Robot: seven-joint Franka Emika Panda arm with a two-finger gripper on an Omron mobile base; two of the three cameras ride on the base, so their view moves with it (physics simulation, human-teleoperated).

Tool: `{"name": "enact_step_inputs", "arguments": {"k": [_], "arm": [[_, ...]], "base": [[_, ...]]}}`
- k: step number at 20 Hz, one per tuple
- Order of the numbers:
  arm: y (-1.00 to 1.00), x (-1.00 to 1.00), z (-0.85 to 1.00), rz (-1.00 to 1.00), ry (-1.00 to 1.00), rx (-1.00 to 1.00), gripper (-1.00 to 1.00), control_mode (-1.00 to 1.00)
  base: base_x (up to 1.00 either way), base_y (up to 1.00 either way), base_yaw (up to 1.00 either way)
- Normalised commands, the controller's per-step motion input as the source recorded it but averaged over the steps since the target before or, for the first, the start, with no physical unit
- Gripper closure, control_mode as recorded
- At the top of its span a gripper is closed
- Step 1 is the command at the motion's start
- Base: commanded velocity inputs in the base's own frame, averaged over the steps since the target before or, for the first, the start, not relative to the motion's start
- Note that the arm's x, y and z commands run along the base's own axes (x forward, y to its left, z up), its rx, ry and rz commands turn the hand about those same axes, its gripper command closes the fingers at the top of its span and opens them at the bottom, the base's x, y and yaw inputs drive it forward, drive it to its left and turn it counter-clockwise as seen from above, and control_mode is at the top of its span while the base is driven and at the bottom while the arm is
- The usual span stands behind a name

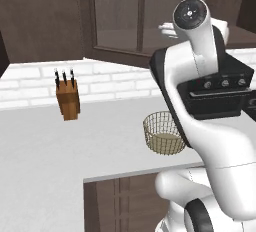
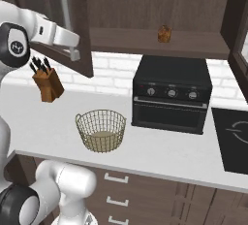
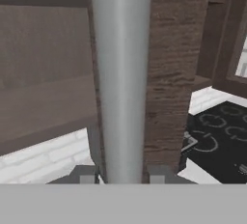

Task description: Open the cabinet, pick up the bread from the cabinet and place it in the basket. Then move the basket to the dining counter.

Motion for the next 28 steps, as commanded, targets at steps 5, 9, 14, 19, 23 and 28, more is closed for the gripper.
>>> {"name": "enact_step_inputs", "arguments": {"k": [5,9,14,19,23,28], "arm": [[0.02,-0.22,0.01,0.00,0.00,0.00,-1.00,-1.00],[-0.01,-0.57,0.10,0.02,-0.09,0.08,-1.00,-1.00],[-0.19,-0.45,0.16,0.01,0.00,0.19,-1.00,-1.00],[-0.95,-0.29,0.02,0.13,0.00,0.61,-1.00,-1.00],[-0.78,0.00,0.06,0.12,-0.07,0.66,-1.00,-1.00],[-0.49,0.26,0.00,0.05,-0.08,0.66,-1.00,-1.00]], "base": [[0.00,0.00,0.00],[0.00,0.00,0.00],[0.00,0.00,0.00],[0.00,0.00,0.00],[0.00,0.00,0.00],[0.00,0.00,0.00]]}}
